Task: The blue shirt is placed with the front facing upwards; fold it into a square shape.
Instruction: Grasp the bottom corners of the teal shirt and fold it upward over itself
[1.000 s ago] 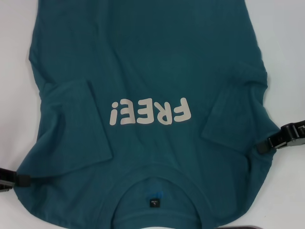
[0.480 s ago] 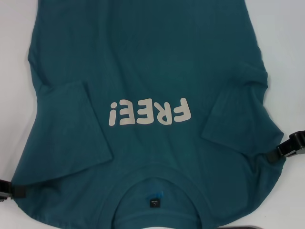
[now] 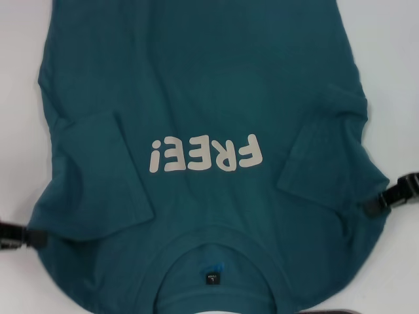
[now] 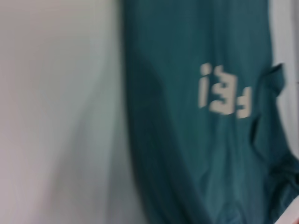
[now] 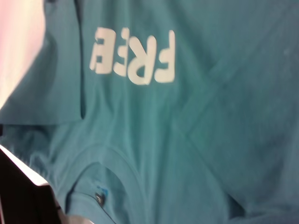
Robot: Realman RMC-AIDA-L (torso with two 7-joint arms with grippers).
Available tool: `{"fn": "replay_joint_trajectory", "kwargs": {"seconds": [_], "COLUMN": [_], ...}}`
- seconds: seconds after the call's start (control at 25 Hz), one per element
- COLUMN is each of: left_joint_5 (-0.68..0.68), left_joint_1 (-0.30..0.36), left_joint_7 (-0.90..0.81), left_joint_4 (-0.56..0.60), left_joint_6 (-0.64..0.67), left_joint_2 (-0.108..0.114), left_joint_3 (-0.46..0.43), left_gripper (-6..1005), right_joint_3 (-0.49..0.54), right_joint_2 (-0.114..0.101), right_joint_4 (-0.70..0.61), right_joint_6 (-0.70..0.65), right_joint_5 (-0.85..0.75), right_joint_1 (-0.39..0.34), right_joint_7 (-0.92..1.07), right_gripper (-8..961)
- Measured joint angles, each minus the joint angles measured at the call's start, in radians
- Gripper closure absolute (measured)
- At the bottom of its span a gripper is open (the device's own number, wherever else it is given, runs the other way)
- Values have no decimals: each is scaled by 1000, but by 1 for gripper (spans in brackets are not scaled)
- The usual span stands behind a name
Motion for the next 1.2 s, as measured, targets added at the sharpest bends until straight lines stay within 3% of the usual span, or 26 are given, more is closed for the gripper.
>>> {"fn": "replay_joint_trajectory", "kwargs": {"seconds": [0.08, 0.28, 0.4, 0.76, 0.96, 1.2], "left_joint_5": [-23, -49, -50, -51, -52, -63], "left_joint_1": [-28, -142, -210, -378, -406, -383], "left_joint_7": [1, -62, -107, -180, -191, -183], "left_joint_4": [12, 101, 126, 180, 176, 156], "left_joint_6": [-3, -97, -176, -449, -512, -510], "left_joint_2": [6, 51, 61, 37, 28, 14], "left_joint_3": [-1, -12, -13, -2, 33, 53], "left_gripper": [963, 962, 961, 960, 959, 958], "right_joint_3": [16, 49, 75, 108, 107, 95], "right_joint_2": [-9, -39, -51, -44, -45, -33], "right_joint_4": [0, -1, 0, -1, -1, 10], "right_joint_6": [-10, -8, 18, 167, 235, 218], "right_joint_5": [27, 106, 133, 229, 230, 231], "right_joint_1": [7, 33, 56, 122, 129, 124], "right_joint_7": [-11, -16, -14, 29, 48, 51], "right_gripper": [938, 938, 938, 938, 938, 938]}}
